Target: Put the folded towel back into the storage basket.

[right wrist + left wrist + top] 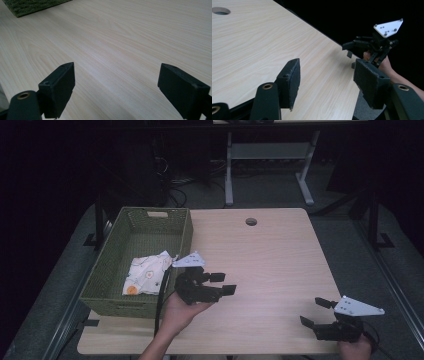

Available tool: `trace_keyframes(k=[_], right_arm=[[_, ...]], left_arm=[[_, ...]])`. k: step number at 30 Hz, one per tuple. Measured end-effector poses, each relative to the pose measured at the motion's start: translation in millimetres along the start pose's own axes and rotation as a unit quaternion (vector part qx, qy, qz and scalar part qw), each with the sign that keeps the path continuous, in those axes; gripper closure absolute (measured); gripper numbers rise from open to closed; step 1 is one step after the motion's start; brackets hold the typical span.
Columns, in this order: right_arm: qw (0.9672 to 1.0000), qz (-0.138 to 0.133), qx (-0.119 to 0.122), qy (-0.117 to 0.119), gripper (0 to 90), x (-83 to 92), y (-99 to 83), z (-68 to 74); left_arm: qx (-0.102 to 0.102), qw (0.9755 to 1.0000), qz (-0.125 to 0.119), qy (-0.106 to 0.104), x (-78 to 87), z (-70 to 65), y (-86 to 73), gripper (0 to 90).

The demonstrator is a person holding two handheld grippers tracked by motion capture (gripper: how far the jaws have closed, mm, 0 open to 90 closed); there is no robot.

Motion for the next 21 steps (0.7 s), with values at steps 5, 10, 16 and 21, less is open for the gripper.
trace_keyframes(k=[5,10,16,21], right_arm=[[1.0,0.001,-0.001,0.0,13.6,0.0,-0.3,0.6],[1.0,0.004,0.0,-0.001,13.6,-0.7,-0.7,0.8],[0.9997,0.017,0.015,-0.004,13.6,-3.9,-1.5,3.0],[0.9996,0.019,0.018,0.003,13.7,-5.9,-0.4,7.2]], left_arm=[[-0.015,0.9998,0.007,0.005,-18.8,-12.3,-9.1,38.9],[-0.032,0.9994,0.015,0.007,-37.8,-26.8,-23.0,38.4],[-0.04,0.9989,0.023,0.004,-50.2,-33.8,-40.1,37.3],[-0.042,0.999,0.018,0.0,-55.1,-35.8,-52.6,37.3]])
Point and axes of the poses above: each handheld gripper's, and its own axes: x roughly backward along the jaws, y roughly out of its top, z roughly to its left, the point moved 10 cm from there along -x, roughly forward along the jaws, and after that the axes turned 8 degrees about y, right-handed, at the moved point
